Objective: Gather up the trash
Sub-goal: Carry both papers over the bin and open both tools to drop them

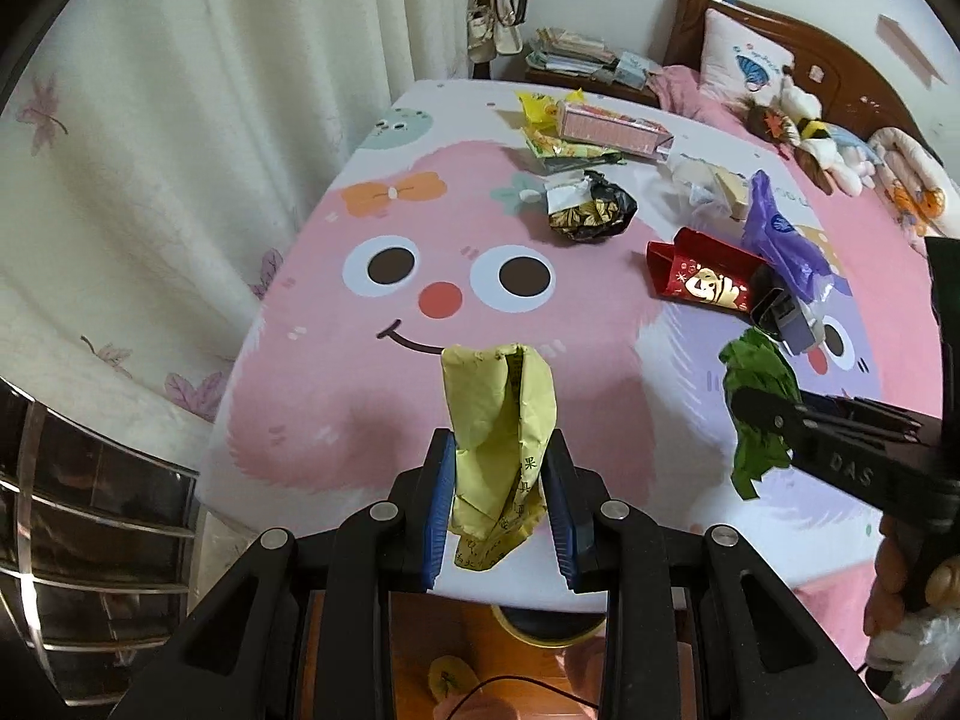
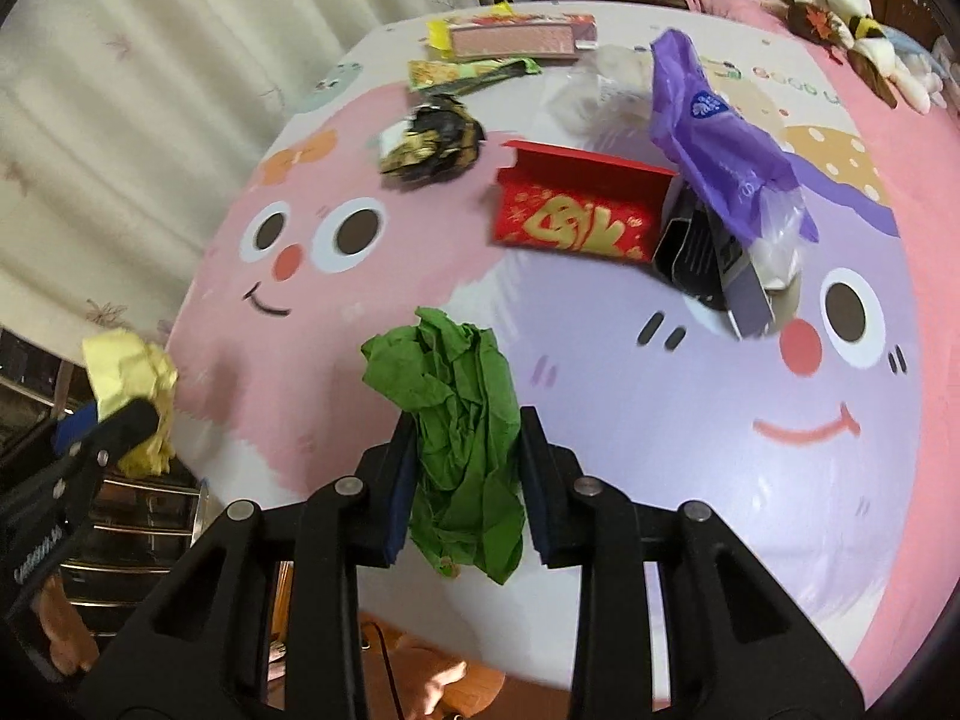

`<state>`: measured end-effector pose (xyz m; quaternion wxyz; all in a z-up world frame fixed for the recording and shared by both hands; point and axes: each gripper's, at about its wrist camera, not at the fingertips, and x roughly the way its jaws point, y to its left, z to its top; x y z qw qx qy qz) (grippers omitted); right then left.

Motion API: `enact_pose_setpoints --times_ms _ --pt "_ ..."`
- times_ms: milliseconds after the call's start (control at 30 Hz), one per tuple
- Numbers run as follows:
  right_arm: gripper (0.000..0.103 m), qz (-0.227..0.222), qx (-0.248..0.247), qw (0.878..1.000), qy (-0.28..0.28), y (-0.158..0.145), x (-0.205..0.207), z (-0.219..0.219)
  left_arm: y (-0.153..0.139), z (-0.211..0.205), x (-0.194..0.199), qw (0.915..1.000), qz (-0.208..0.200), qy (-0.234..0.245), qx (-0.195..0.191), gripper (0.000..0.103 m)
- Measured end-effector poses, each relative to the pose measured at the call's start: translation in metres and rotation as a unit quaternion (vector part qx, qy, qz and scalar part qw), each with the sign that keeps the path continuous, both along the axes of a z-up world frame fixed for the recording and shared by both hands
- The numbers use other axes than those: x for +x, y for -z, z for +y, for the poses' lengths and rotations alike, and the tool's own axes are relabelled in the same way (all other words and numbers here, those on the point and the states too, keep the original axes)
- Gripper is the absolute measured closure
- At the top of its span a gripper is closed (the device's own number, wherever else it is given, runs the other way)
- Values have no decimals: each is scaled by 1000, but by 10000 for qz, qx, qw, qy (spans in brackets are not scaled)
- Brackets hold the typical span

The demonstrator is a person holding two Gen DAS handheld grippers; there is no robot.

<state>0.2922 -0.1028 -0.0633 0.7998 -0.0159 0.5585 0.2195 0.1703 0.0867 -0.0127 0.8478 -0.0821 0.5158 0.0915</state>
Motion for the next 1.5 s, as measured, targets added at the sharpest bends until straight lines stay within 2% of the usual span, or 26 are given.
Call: enact_pose_setpoints --times_ms 233,467,700,933,1033,1200,1333,1500 --pt "75 -330 -71 9990 309 -26 -51 12 -13 18 -36 9990 -195 394 -64 75" --pt "75 -486 -255 9963 663 -33 -109 19 -13 36 -77 9960 -281 806 -271 75" --pt "75 -509 -334 9911 1188 -22 -182 11 1 31 -113 9890 -255 1411 -357 75" --pt "75 -166 -440 9868 1547 6 -229 -5 26 15 -139 9831 -161 1746 -534 75" --pt "75 -12 -482 9849 1665 25 -243 -12 42 5 -150 9812 -108 1835 -584 75" --pt "75 470 -387 9800 1892 78 -263 -25 89 -17 -165 9795 249 1886 -654 75" --pt "75 702 -329 9772 1975 124 -272 -31 138 -37 -170 9768 606 1934 -692 75" --pt "75 830 -297 9782 1881 188 -268 -42 218 -64 -163 9752 921 1912 -631 75"
